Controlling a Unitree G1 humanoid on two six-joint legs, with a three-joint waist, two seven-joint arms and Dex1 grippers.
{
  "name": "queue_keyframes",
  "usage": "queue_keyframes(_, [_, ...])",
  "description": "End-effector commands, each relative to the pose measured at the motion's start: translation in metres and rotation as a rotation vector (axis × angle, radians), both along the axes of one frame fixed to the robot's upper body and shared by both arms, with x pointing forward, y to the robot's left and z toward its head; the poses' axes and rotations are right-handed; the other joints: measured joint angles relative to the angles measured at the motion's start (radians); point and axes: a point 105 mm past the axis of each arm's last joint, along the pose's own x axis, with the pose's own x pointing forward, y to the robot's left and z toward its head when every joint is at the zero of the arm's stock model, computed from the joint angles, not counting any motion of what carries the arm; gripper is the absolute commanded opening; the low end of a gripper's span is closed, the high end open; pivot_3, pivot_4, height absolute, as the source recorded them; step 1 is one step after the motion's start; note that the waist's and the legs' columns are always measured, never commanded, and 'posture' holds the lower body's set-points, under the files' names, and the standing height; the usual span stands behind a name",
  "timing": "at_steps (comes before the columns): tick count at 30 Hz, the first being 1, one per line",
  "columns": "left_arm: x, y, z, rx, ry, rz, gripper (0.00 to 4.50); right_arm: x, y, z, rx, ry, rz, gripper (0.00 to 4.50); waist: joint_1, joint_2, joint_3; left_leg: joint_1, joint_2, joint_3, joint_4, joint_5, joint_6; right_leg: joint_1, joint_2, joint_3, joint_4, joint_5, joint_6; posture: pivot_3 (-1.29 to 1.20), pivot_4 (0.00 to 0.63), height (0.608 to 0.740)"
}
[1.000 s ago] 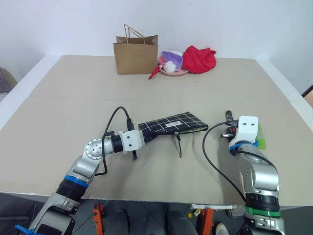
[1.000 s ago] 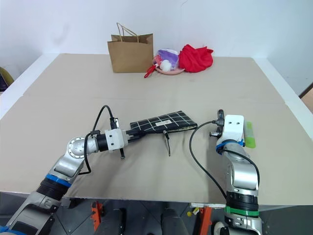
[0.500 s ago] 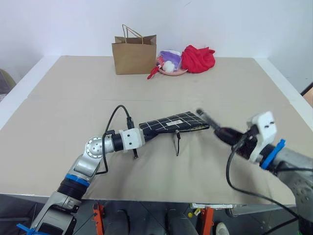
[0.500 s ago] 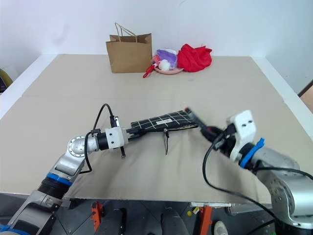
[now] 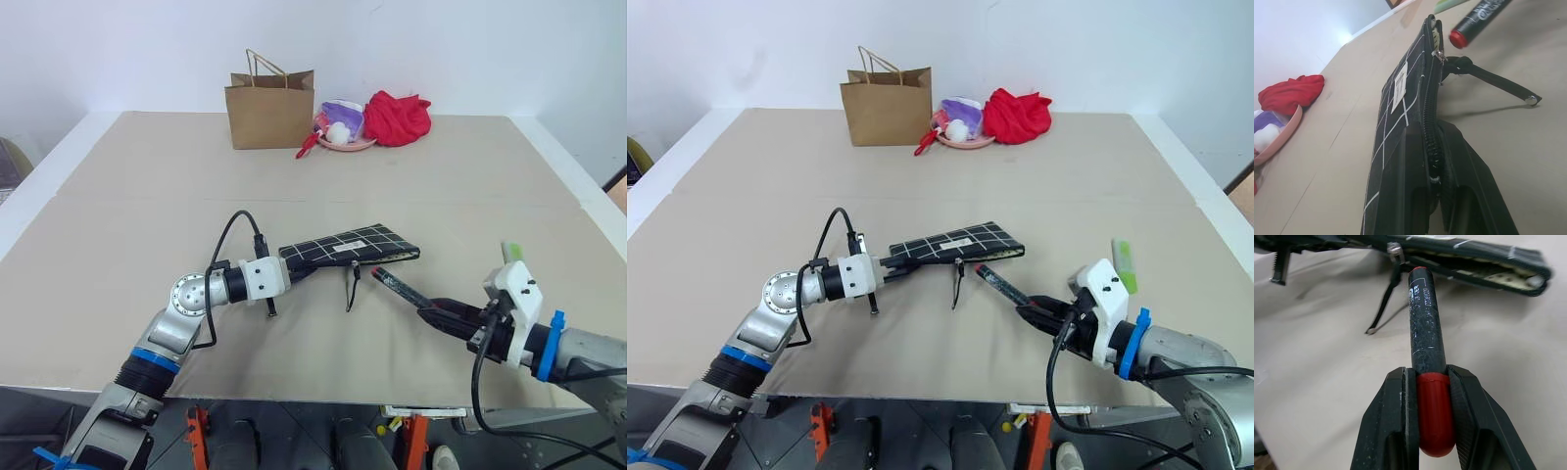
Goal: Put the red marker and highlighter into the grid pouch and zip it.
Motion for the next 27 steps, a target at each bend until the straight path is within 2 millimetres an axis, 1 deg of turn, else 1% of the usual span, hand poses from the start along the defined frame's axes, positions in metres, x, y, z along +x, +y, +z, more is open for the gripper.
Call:
queue_keyframes(1, [0.000,0.002,0.009,-0.018,-0.033,-0.003,0.00,0.005,-0.002,0.020,0.027,-0.082,-0.016,0.57,0.000,0.000,0.000,0.000,0.000,0.000,0.000,0.000,0.000,0.000,0.000,0.000,0.000,0.000,0.000,0.00,0.150,0.740])
queue_keyframes(7, [-0.002,0.000,0.008,-0.018,-0.033,-0.009,0.00,0.004,-0.003,0.018,0.020,-0.066,-0.013,0.57,0.002,0.000,0.000,0.000,0.000,0.000,0.000,0.000,0.000,0.000,0.000,0.000,0.000,0.000,0.000,0.00,0.150,0.740])
queue_keyframes(13, [-0.001,-0.001,0.008,-0.020,-0.036,-0.007,0.00,0.010,-0.008,0.012,-0.009,-0.052,-0.041,0.57,0.001,0.000,0.000,0.000,0.000,0.000,0.000,0.000,0.000,0.000,0.000,0.000,0.000,0.000,0.000,0.00,0.150,0.740])
queue_keyframes(17, [-0.002,-0.001,0.008,-0.021,-0.037,-0.007,0.00,0.015,-0.011,0.011,-0.009,-0.052,-0.059,0.57,0.001,0.000,0.000,0.000,0.000,0.000,0.000,0.000,0.000,0.000,0.000,0.000,0.000,0.000,0.000,0.00,0.150,0.740])
queue_keyframes(24, [-0.006,-0.004,0.005,-0.015,-0.038,-0.021,0.00,0.023,-0.008,0.012,-0.025,-0.063,-0.067,0.57,0.001,0.000,0.000,0.000,0.000,0.000,0.000,0.000,0.000,0.000,0.000,0.000,0.000,0.000,0.000,0.00,0.150,0.740])
queue_keyframes(27, [-0.008,-0.006,0.003,-0.001,-0.041,-0.035,0.00,0.026,-0.004,0.013,-0.030,-0.059,-0.058,0.57,0.001,0.000,0.000,0.000,0.000,0.000,0.000,0.000,0.000,0.000,0.000,0.000,0.000,0.000,0.000,0.00,0.150,0.740])
